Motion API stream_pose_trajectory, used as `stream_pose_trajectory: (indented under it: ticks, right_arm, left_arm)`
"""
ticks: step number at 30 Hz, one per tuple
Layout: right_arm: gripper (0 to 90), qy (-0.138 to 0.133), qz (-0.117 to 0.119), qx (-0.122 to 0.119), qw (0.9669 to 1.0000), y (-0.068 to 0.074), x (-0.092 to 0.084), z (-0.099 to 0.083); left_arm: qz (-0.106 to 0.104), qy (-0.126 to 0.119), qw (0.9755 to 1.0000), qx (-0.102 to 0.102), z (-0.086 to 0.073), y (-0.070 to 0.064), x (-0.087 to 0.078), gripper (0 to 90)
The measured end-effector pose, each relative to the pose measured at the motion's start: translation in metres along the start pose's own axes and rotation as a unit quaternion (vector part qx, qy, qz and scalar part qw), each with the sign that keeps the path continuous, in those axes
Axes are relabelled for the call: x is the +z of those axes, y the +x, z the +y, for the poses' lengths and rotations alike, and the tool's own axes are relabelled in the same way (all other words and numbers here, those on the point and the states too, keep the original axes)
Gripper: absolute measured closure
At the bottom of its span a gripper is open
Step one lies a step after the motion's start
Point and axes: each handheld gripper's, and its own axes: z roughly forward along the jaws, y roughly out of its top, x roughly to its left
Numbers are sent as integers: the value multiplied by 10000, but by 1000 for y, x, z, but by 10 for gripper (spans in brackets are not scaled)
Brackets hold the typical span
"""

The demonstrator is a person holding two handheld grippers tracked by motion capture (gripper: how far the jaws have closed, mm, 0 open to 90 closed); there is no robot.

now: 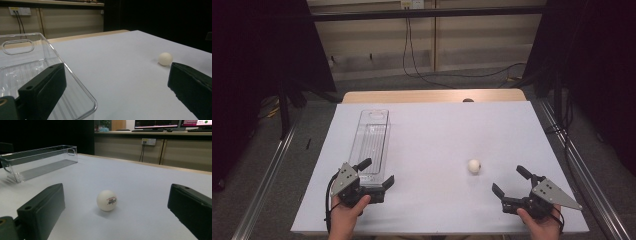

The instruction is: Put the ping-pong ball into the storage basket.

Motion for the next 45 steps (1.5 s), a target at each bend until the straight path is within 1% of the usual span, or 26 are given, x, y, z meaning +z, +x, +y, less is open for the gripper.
stream_pose_trajectory:
  ticks: [2, 5, 8, 9, 11, 12, 13, 14, 15, 16, 17, 18, 22, 23, 25, 28, 29, 30, 31, 32, 35, 36, 37, 41, 44, 45]
  right_arm:
    - [7, -16, 7, 8, 10000, 0, 0, 0]
    - [7, -8, 23, 39, 10000, 0, 0, 0]
    - [7, -26, 11, 13, 10000, -1, 0, 0]
    - [6, -20, 33, 16, 10000, -1, 0, 0]
    - [7, -33, 23, -22, 10000, -1, 0, 1]
    - [7, -31, 14, -33, 10000, 0, -1, 1]
    - [7, -43, 19, -41, 10000, 0, -1, 1]
    - [7, -41, 20, 0, 10000, 0, 0, 1]
    - [7, -39, 17, 8, 10000, 1, 0, 1]
    - [7, -48, 29, -21, 10000, 0, 0, 1]
    - [7, -43, 30, 19, 10000, 1, 0, 1]
    - [7, -43, 52, -16, 10000, 1, 0, 1]
    - [7, -54, 5, -32, 10000, 1, 0, 2]
    - [7, -54, 5, -32, 10000, 1, 0, 2]
    - [7, -39, 31, -33, 10000, 1, 0, 2]
    - [7, -66, 33, -49, 10000, 0, 0, 2]
    - [7, -66, 33, -49, 10000, 0, 0, 2]
    - [7, -59, 36, -57, 10000, 0, -1, 2]
    - [7, -60, 29, -70, 10000, 0, -1, 3]
    - [7, -60, 29, -70, 10000, 0, -1, 3]
    - [7, -74, 20, -78, 9999, -1, -1, 3]
    - [7, -62, 8, -62, 10000, -1, -1, 3]
    - [7, -51, 24, 0, 10000, -1, -1, 3]
    - [7, -44, 34, -46, 10000, -1, 0, 3]
    - [7, -60, 10, 2, 10000, 0, 0, 3]
    - [7, -41, 48, -4, 10000, 0, 0, 3]
  left_arm:
    - [-3, 31, 10000, 62, 1, -1, 2, 20]
    - [-47, 37, 10000, 66, 2, -3, 4, 20]
    - [-72, 59, 10000, 8, 3, -6, 7, 20]
    - [-80, 62, 9999, 78, 4, -6, 7, 20]
    - [-96, 61, 9999, 55, 5, -8, 9, 20]
    - [-123, 126, 9997, 150, 5, -7, 9, 20]
    - [-118, 85, 9999, 69, 6, -9, 10, 20]
    - [-144, 118, 9997, 127, 6, -9, 11, 20]
    - [-133, 83, 9999, 58, 6, -11, 12, 20]
    - [-154, 73, 9998, 72, 6, -11, 13, 20]
    - [-161, 128, 9997, 138, 6, -12, 13, 20]
    - [-176, 96, 9998, 85, 7, -13, 14, 20]
    - [-211, 108, 9997, 90, 8, -16, 17, 20]
    - [-258, 128, 9996, 69, 8, -16, 18, 20]
    - [-258, 95, 9996, 86, 8, -18, 20, 20]
    - [-329, 122, 9993, 91, 9, -19, 23, 20]
    - [-312, 152, 9994, 89, 9, -20, 24, 20]
    - [-314, 206, 9992, 164, 10, -19, 25, 19]
    - [-314, 184, 9993, 91, 9, -21, 26, 17]
    - [-323, 235, 9991, 162, 9, -21, 27, 17]
    - [-364, 237, 9989, 145, 10, -23, 30, 17]
    - [-385, 287, 9987, 178, 10, -23, 31, 17]
    - [-395, 236, 9989, 123, 10, -24, 32, 17]
    - [-416, 258, 9987, 139, 11, -27, 35, 17]
    - [-466, 287, 9984, 170, 12, -28, 38, 17]
    - [-434, 277, 9986, 129, 12, -29, 39, 17]
